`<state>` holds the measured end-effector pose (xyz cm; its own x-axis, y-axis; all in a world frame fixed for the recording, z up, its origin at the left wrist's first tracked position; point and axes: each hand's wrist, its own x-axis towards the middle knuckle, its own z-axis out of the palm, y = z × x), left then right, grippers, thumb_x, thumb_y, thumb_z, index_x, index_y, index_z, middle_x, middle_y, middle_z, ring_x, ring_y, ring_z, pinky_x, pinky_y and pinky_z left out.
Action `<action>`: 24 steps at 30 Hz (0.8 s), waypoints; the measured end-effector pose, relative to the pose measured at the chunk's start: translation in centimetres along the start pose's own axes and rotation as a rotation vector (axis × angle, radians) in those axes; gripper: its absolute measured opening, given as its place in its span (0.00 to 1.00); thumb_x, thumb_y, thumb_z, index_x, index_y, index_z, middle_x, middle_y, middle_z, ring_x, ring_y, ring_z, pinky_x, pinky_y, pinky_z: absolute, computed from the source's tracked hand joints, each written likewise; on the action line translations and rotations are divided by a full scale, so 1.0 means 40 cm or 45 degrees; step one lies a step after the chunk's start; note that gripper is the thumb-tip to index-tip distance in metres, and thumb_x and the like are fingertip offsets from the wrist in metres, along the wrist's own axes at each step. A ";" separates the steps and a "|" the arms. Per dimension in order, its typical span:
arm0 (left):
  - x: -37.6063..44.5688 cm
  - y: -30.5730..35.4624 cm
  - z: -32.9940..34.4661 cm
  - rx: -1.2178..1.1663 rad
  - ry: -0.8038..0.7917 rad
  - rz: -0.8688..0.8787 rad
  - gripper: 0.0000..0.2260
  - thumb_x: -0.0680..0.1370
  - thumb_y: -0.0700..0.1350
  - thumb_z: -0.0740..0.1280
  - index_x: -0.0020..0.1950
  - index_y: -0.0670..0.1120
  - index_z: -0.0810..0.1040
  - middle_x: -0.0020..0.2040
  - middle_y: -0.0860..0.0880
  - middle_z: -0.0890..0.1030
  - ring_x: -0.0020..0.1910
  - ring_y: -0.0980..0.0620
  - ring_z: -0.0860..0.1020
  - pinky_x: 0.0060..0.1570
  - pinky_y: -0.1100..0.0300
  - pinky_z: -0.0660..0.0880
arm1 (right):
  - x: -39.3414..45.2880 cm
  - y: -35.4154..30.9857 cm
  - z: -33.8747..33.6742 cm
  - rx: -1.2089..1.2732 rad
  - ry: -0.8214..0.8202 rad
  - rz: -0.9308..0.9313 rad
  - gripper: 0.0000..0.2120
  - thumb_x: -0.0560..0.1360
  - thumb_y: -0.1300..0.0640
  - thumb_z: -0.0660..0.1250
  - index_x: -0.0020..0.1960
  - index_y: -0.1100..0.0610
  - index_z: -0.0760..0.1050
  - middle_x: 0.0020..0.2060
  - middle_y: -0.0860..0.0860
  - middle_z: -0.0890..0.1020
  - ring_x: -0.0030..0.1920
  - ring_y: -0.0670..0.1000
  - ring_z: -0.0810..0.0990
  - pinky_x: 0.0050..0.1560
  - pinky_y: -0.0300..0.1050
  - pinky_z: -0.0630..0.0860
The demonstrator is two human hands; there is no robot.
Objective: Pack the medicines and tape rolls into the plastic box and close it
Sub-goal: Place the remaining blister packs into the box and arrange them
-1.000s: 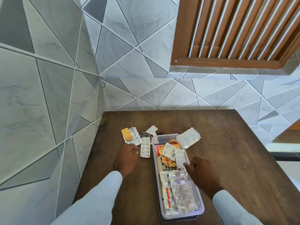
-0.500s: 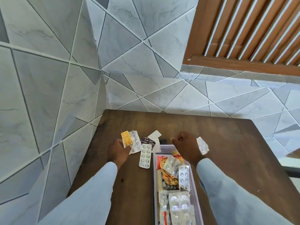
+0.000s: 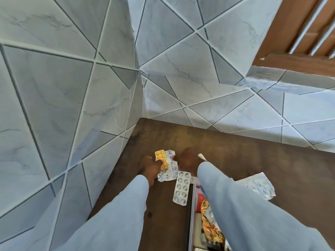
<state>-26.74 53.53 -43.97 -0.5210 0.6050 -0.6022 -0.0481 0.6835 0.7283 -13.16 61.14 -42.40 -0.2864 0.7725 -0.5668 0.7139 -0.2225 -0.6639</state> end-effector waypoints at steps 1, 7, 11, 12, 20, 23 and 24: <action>0.000 0.001 0.004 0.036 0.009 0.018 0.11 0.74 0.45 0.71 0.53 0.45 0.74 0.52 0.43 0.80 0.49 0.42 0.80 0.52 0.50 0.79 | -0.005 -0.009 0.007 0.026 0.010 0.028 0.10 0.76 0.54 0.68 0.38 0.54 0.72 0.44 0.56 0.76 0.45 0.55 0.76 0.50 0.48 0.78; 0.007 0.011 0.002 -0.107 0.009 0.030 0.17 0.71 0.35 0.73 0.57 0.46 0.74 0.51 0.46 0.80 0.46 0.47 0.80 0.45 0.55 0.76 | 0.007 -0.010 0.055 0.273 0.183 0.072 0.10 0.69 0.64 0.72 0.34 0.56 0.73 0.36 0.57 0.78 0.40 0.58 0.81 0.38 0.48 0.78; -0.023 0.059 -0.042 -0.280 -0.073 0.115 0.24 0.72 0.31 0.72 0.61 0.48 0.69 0.57 0.44 0.79 0.45 0.50 0.79 0.41 0.57 0.76 | -0.032 -0.026 0.041 0.575 0.178 0.020 0.07 0.69 0.68 0.69 0.42 0.57 0.79 0.42 0.60 0.84 0.45 0.60 0.84 0.48 0.56 0.81; -0.050 0.070 -0.052 -0.263 -0.103 0.176 0.24 0.72 0.31 0.72 0.62 0.47 0.69 0.58 0.44 0.79 0.45 0.51 0.78 0.40 0.58 0.76 | -0.062 -0.029 0.031 0.606 0.181 -0.007 0.07 0.70 0.68 0.69 0.43 0.58 0.80 0.43 0.61 0.84 0.46 0.62 0.84 0.49 0.57 0.81; -0.318 0.106 -0.036 -0.022 -0.274 0.685 0.25 0.71 0.36 0.74 0.59 0.50 0.64 0.48 0.51 0.76 0.42 0.58 0.77 0.34 0.66 0.72 | -0.360 0.040 -0.083 0.490 0.561 -0.228 0.11 0.71 0.68 0.71 0.40 0.55 0.73 0.39 0.59 0.82 0.39 0.56 0.81 0.43 0.52 0.81; -0.417 0.039 -0.009 0.151 -0.349 0.815 0.19 0.71 0.41 0.75 0.53 0.48 0.67 0.45 0.53 0.76 0.42 0.57 0.76 0.35 0.65 0.71 | -0.487 0.119 -0.069 0.438 0.635 -0.207 0.13 0.71 0.72 0.69 0.38 0.54 0.74 0.34 0.56 0.79 0.33 0.51 0.78 0.36 0.46 0.78; -0.446 0.012 -0.001 0.195 -0.389 0.854 0.17 0.71 0.42 0.75 0.51 0.49 0.69 0.46 0.53 0.76 0.43 0.56 0.77 0.37 0.65 0.72 | -0.527 0.145 -0.061 0.414 0.677 -0.193 0.14 0.71 0.72 0.68 0.38 0.54 0.75 0.33 0.55 0.78 0.32 0.50 0.76 0.35 0.44 0.77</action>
<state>-17.50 43.04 -32.87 -0.1360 0.9827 -0.1254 0.3271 0.1640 0.9307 -1.41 45.02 -33.11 0.0467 0.9804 -0.1915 0.4363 -0.1924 -0.8790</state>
